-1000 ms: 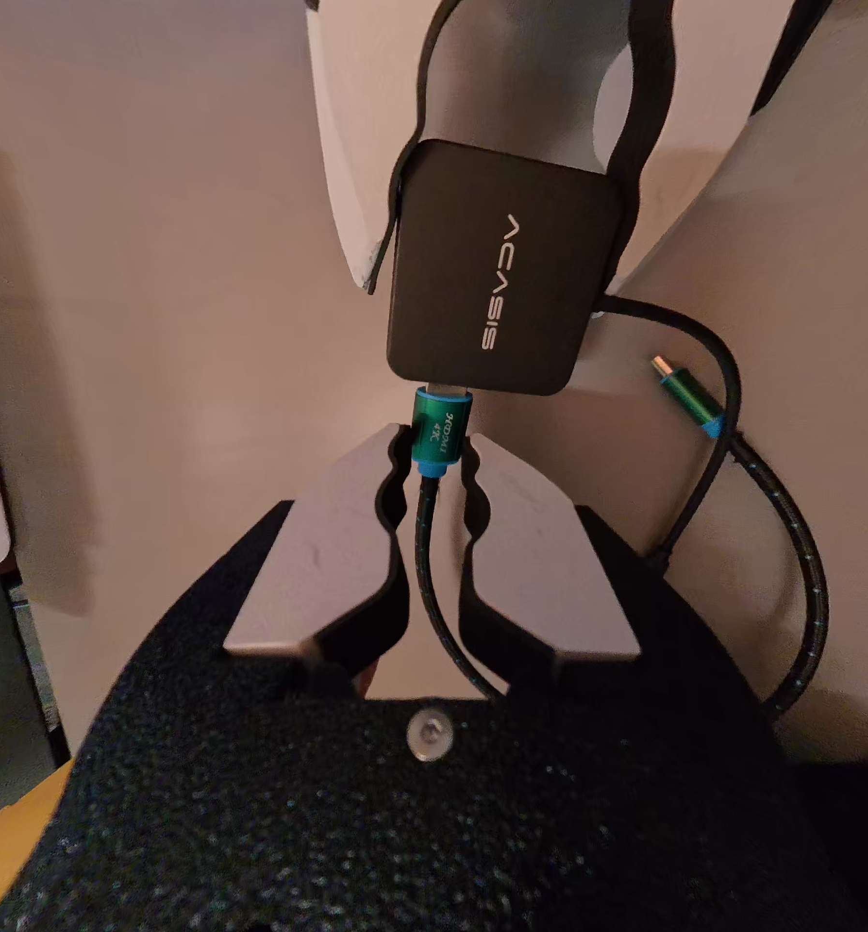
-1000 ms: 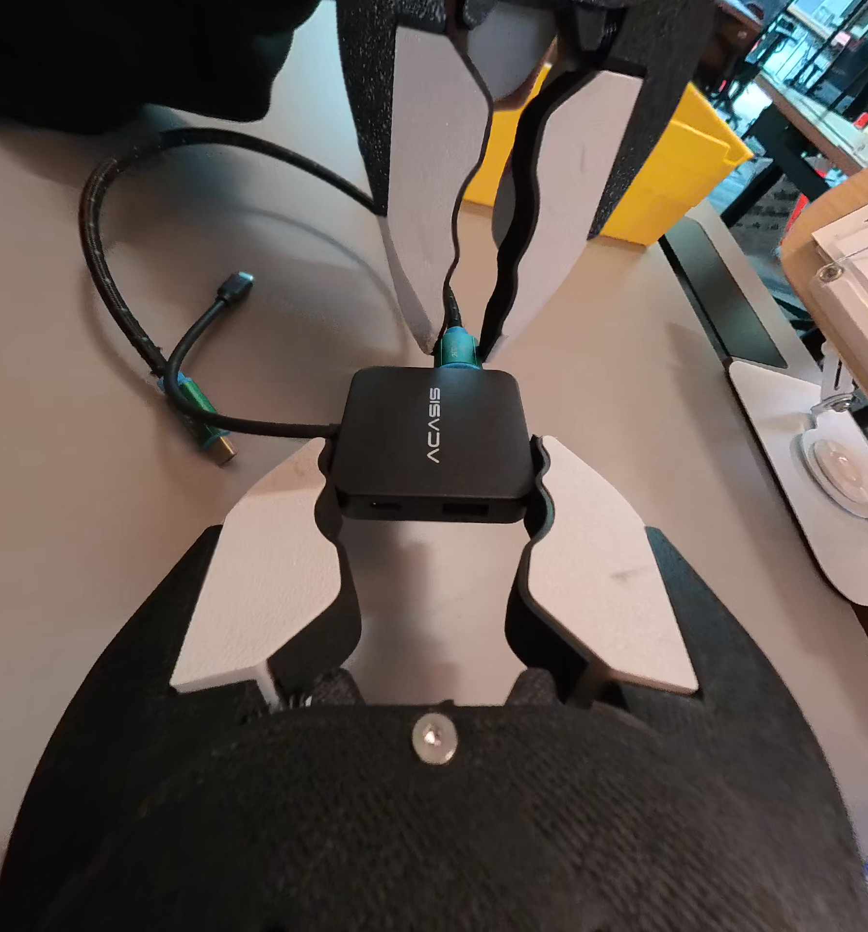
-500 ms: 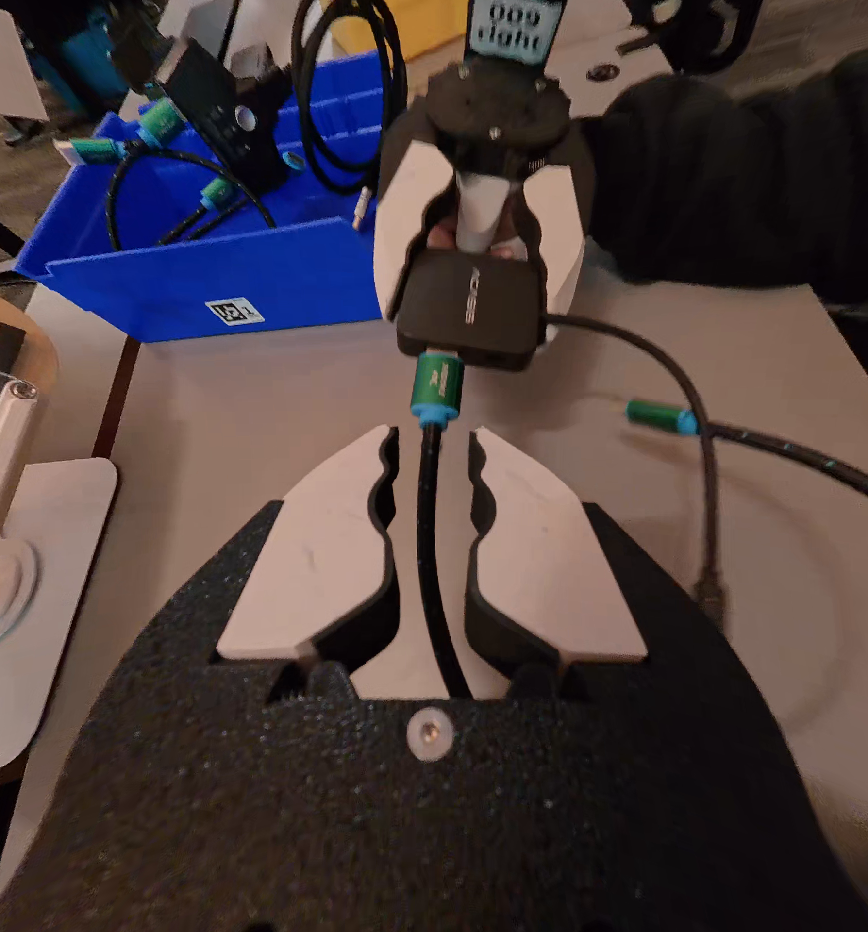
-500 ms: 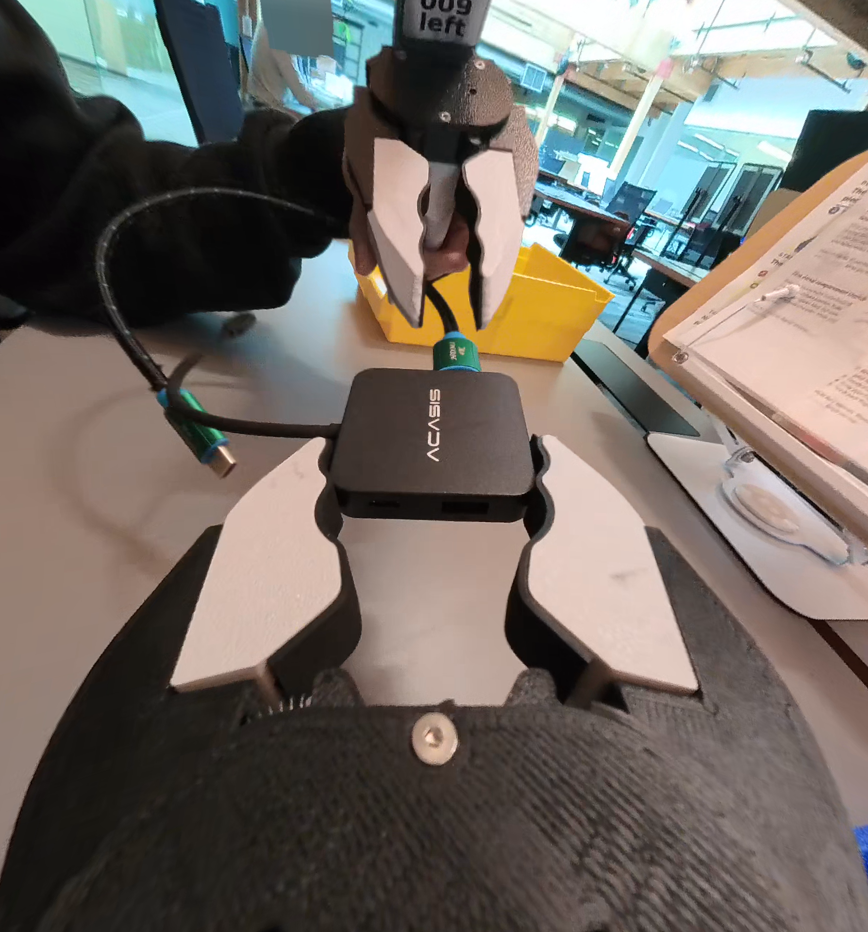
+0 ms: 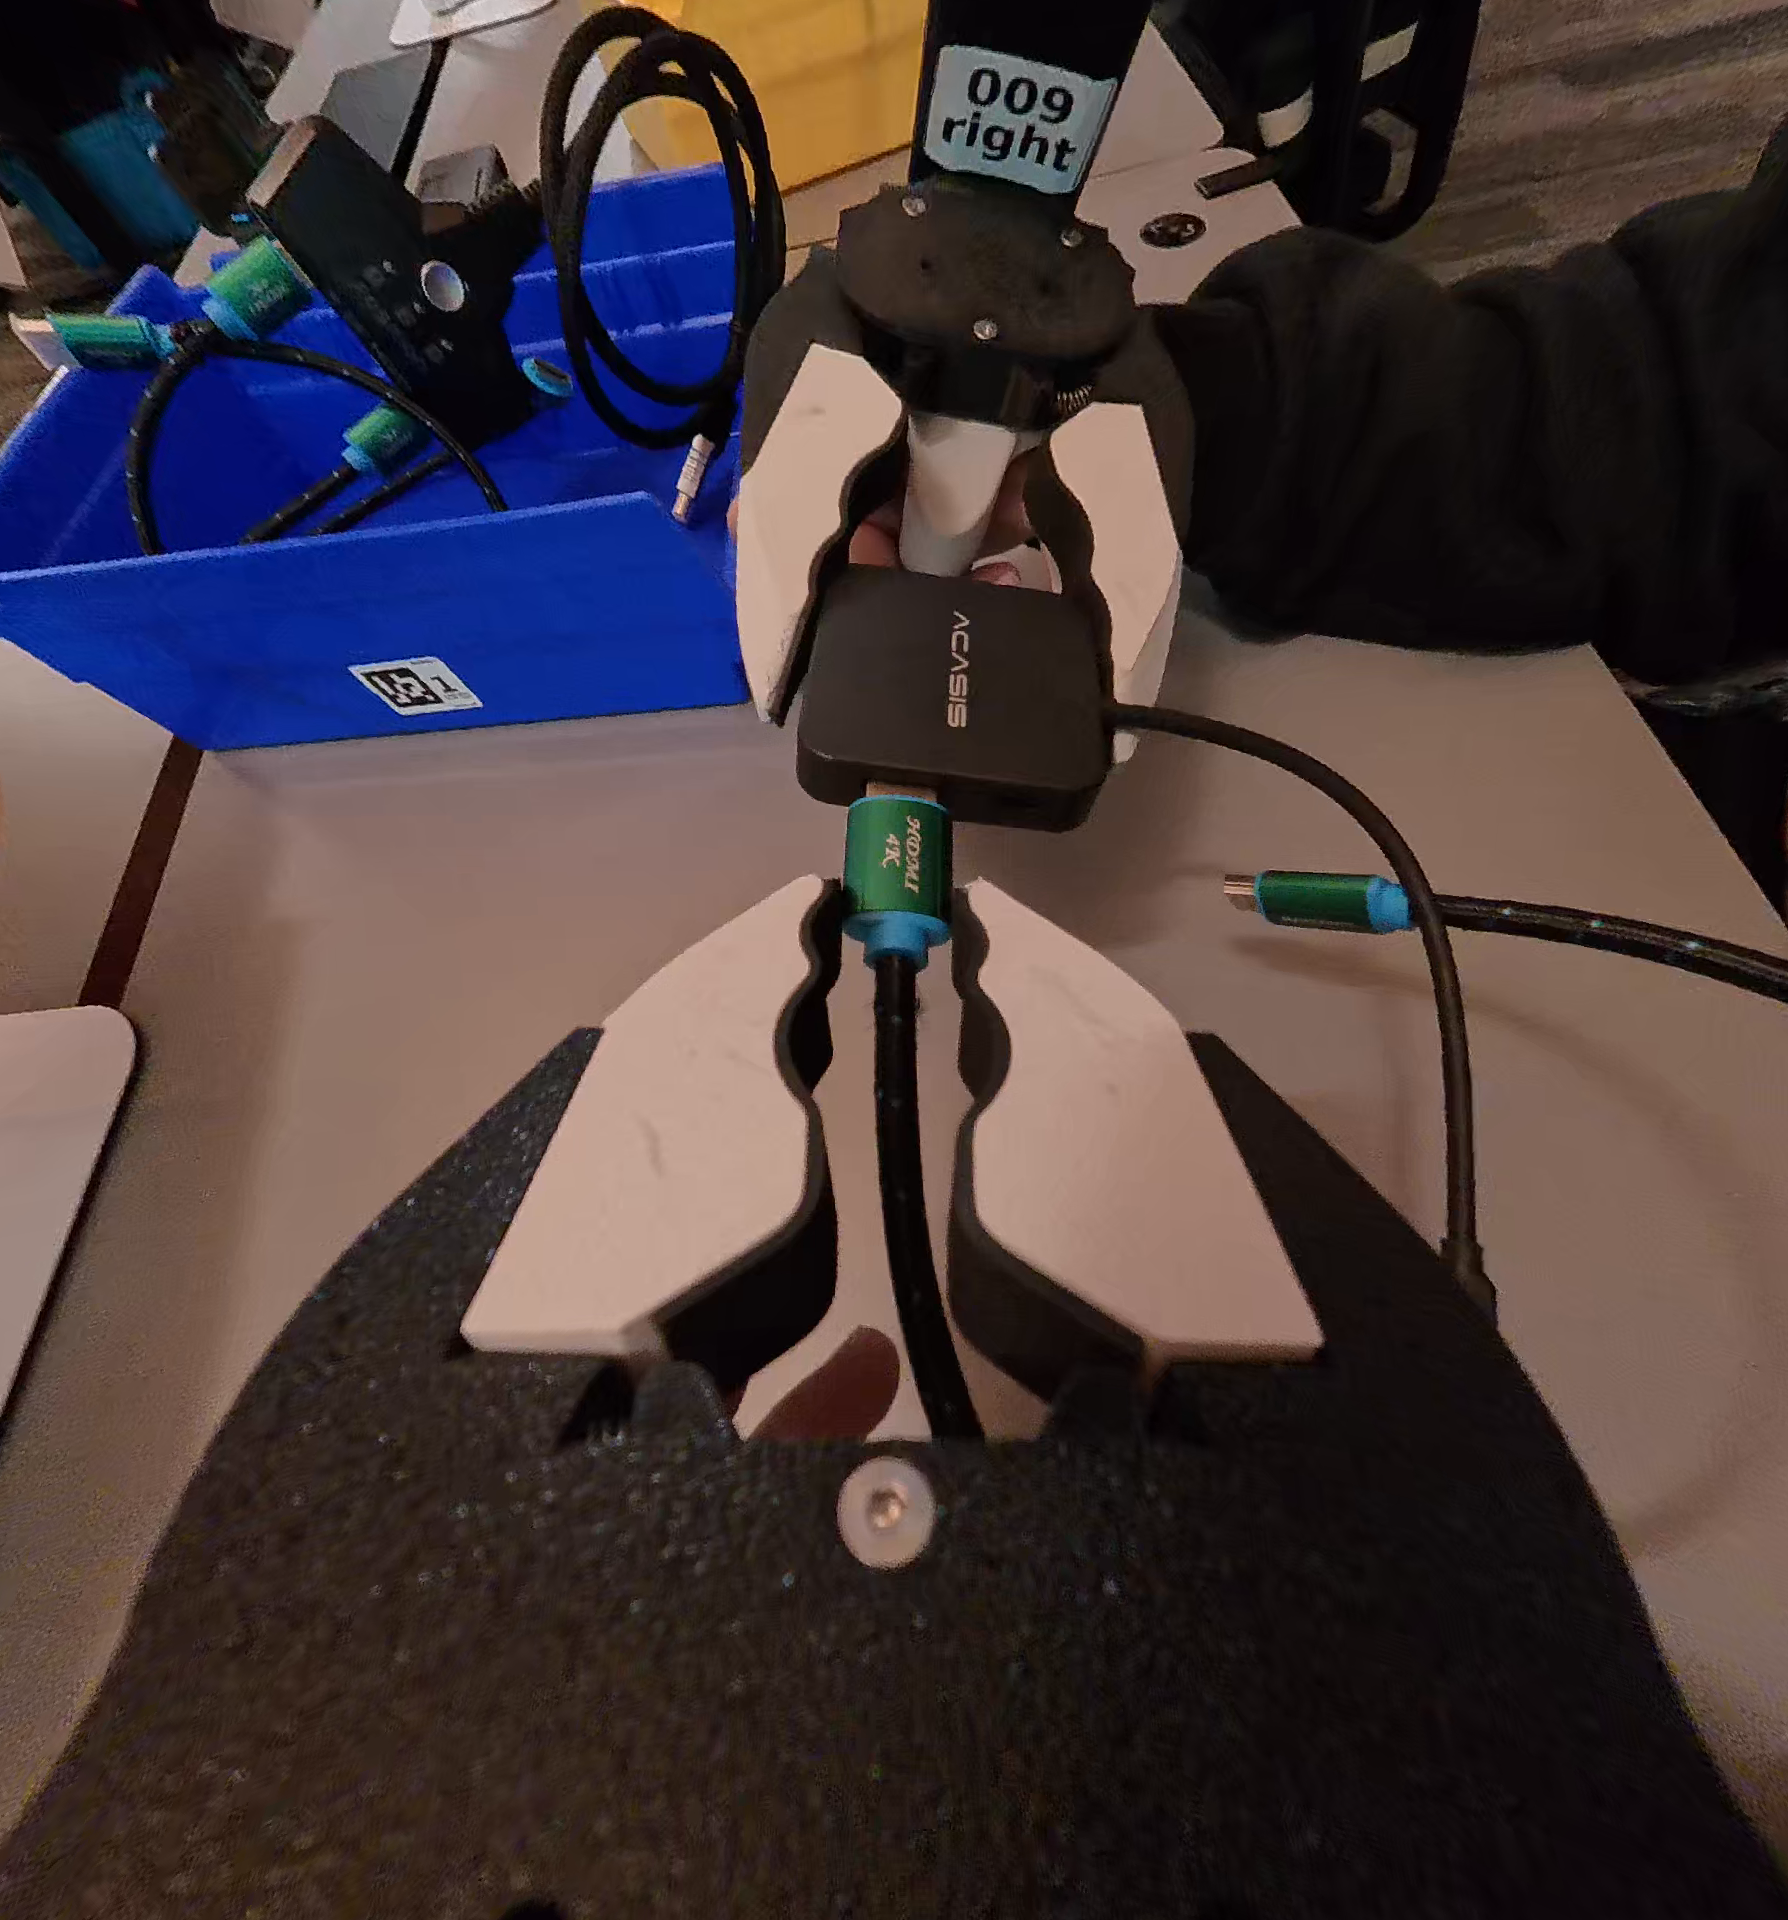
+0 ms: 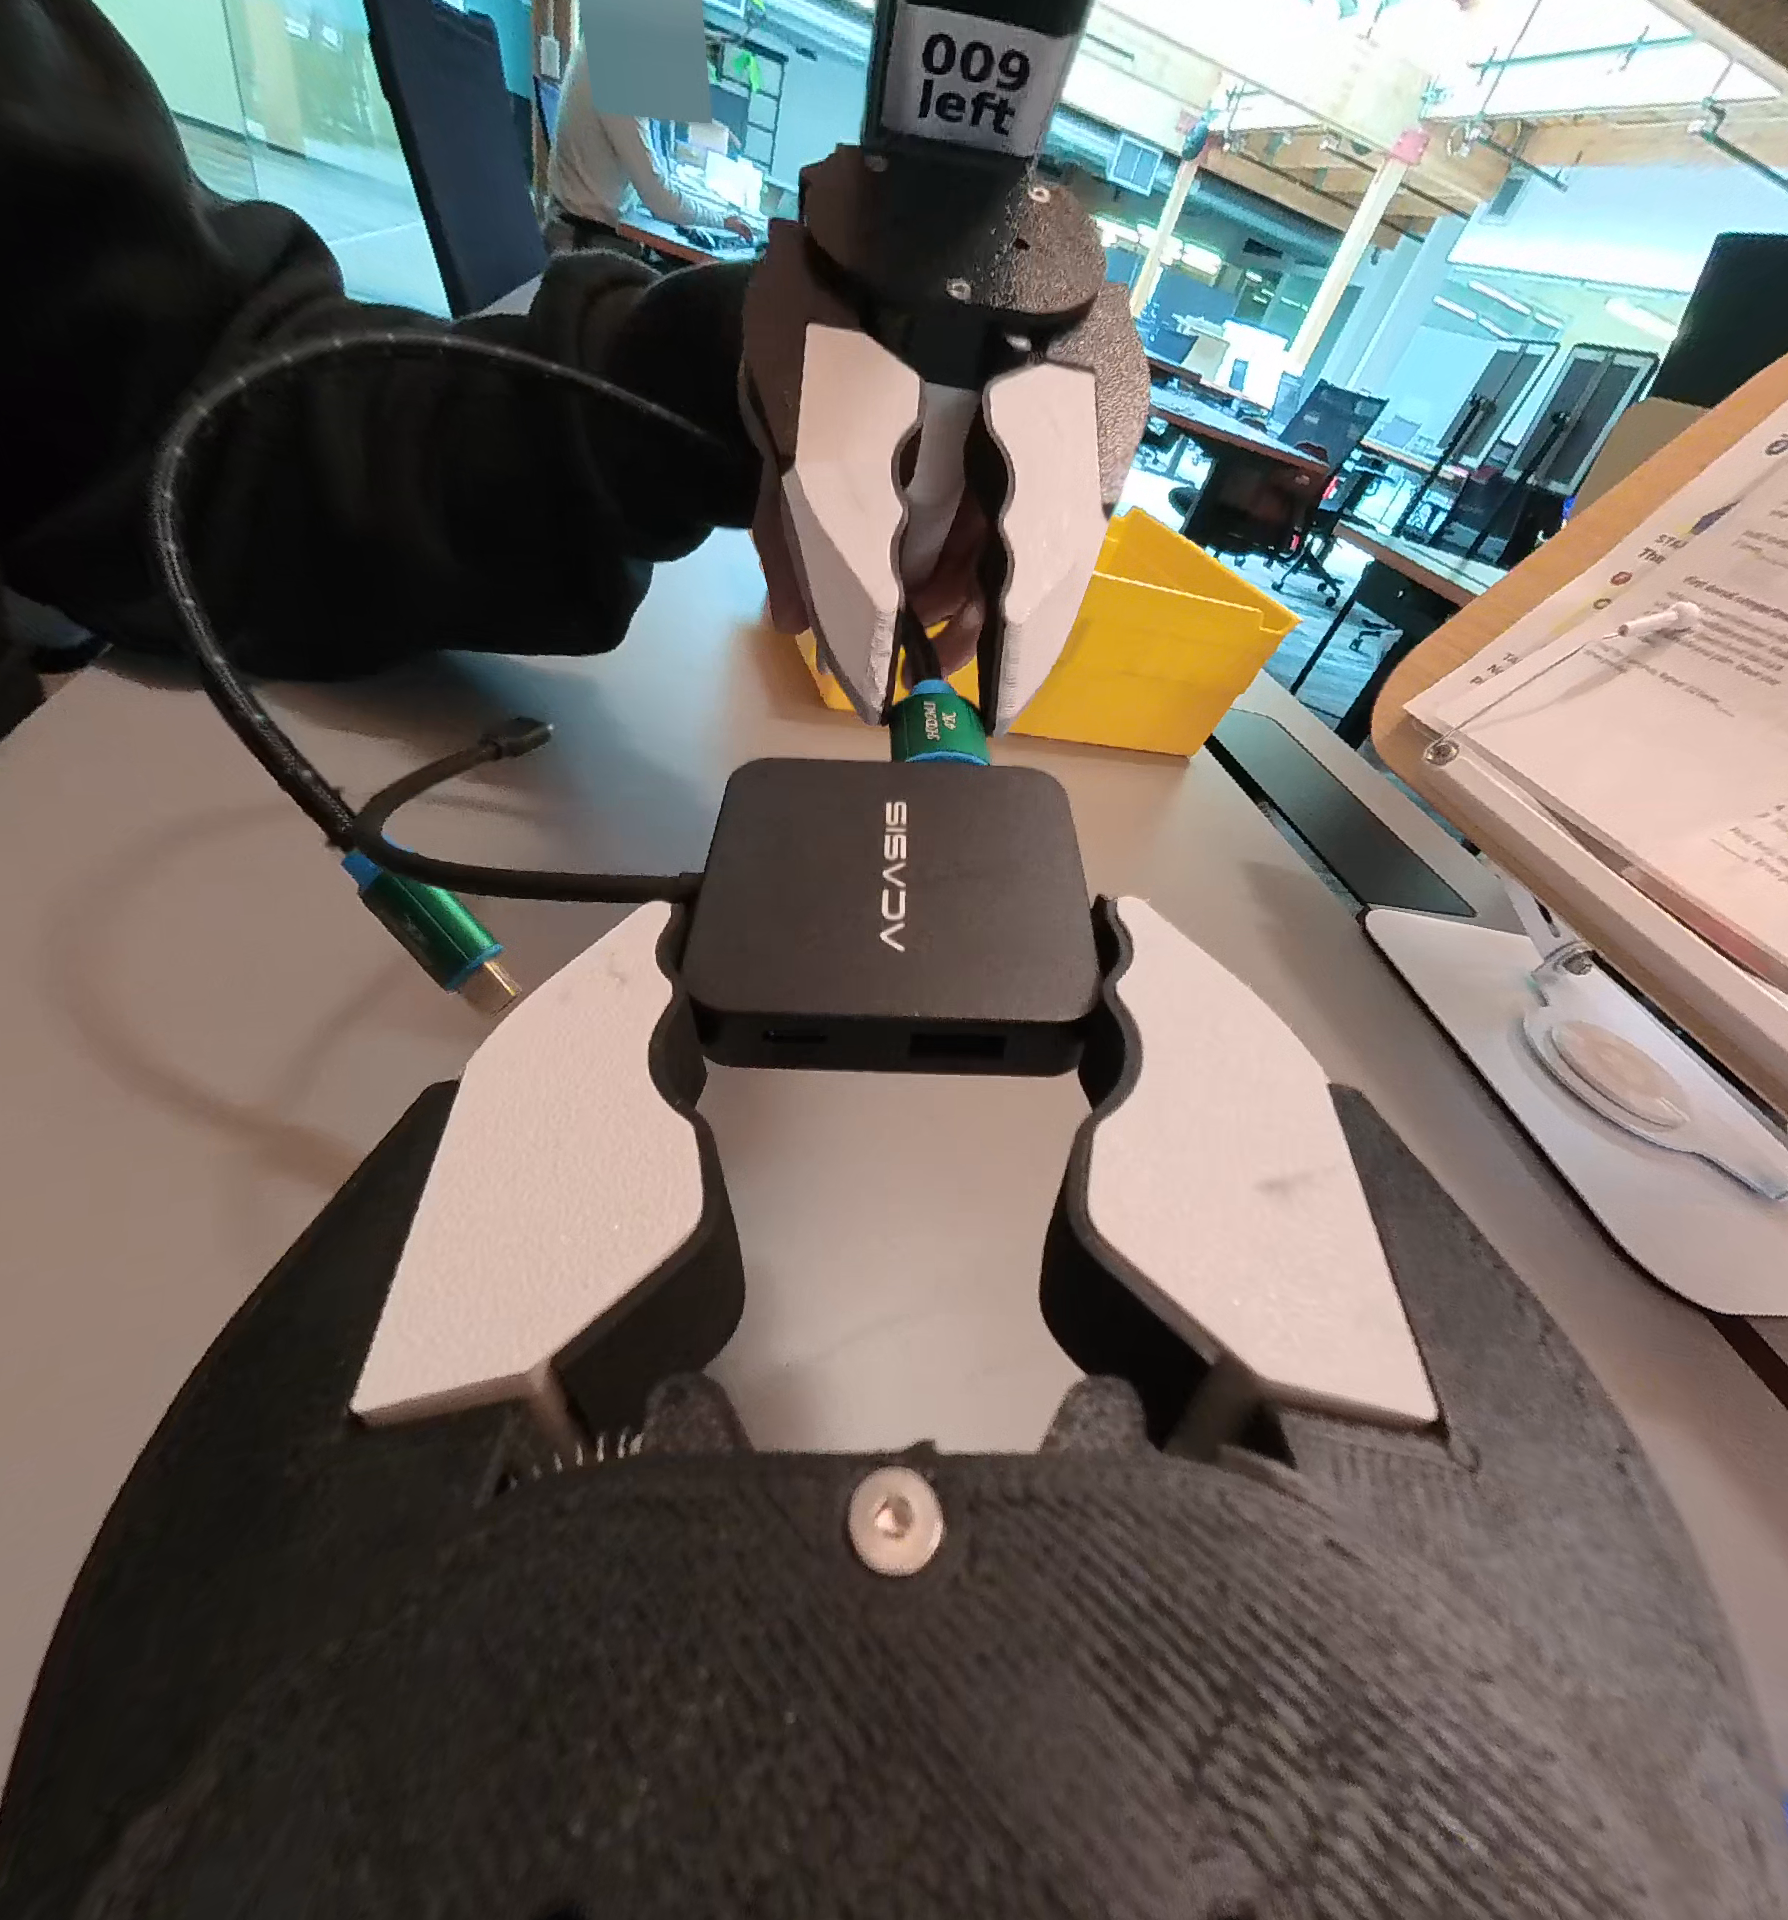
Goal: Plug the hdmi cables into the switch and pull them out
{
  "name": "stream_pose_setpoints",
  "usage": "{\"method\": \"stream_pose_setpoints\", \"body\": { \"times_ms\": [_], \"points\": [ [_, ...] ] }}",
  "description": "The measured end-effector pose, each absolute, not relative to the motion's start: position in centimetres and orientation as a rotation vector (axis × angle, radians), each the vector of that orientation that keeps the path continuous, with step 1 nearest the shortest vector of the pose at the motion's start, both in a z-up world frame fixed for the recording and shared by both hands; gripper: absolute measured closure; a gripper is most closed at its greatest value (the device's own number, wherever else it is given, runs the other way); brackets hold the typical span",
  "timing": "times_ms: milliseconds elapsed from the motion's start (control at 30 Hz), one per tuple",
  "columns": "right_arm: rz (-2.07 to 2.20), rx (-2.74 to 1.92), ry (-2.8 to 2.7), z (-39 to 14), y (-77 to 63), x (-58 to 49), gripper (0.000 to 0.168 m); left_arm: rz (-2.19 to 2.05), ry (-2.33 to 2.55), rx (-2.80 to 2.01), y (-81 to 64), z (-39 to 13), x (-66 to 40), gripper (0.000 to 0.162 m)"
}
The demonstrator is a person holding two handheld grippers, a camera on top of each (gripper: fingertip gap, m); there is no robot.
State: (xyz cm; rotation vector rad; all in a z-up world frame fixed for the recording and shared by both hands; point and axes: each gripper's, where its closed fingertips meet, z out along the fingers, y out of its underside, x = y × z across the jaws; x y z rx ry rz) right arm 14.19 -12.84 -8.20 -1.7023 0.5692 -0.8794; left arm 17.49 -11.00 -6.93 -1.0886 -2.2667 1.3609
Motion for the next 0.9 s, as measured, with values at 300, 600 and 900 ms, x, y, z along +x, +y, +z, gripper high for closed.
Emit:
{"method": "stream_pose_setpoints", "body": {
  "times_ms": [300, 600, 900],
  "points": [
    [-0.881, -1.677, 0.573, -7.9, -13.1, 14.1, 0.095, 1.342, -2.324, -1.175, -10.9, -7.5, 18.1, 0.151],
    [-0.858, -1.734, 0.607, -9.4, -12.6, 14.8, 0.095, 1.226, -2.475, -1.313, -10.8, -8.8, 18.8, 0.152],
    [-0.869, -1.744, 0.599, -9.9, -12.7, 15.1, 0.095, 1.193, -2.499, -1.304, -10.8, -9.5, 19.0, 0.152]
  ]
}}
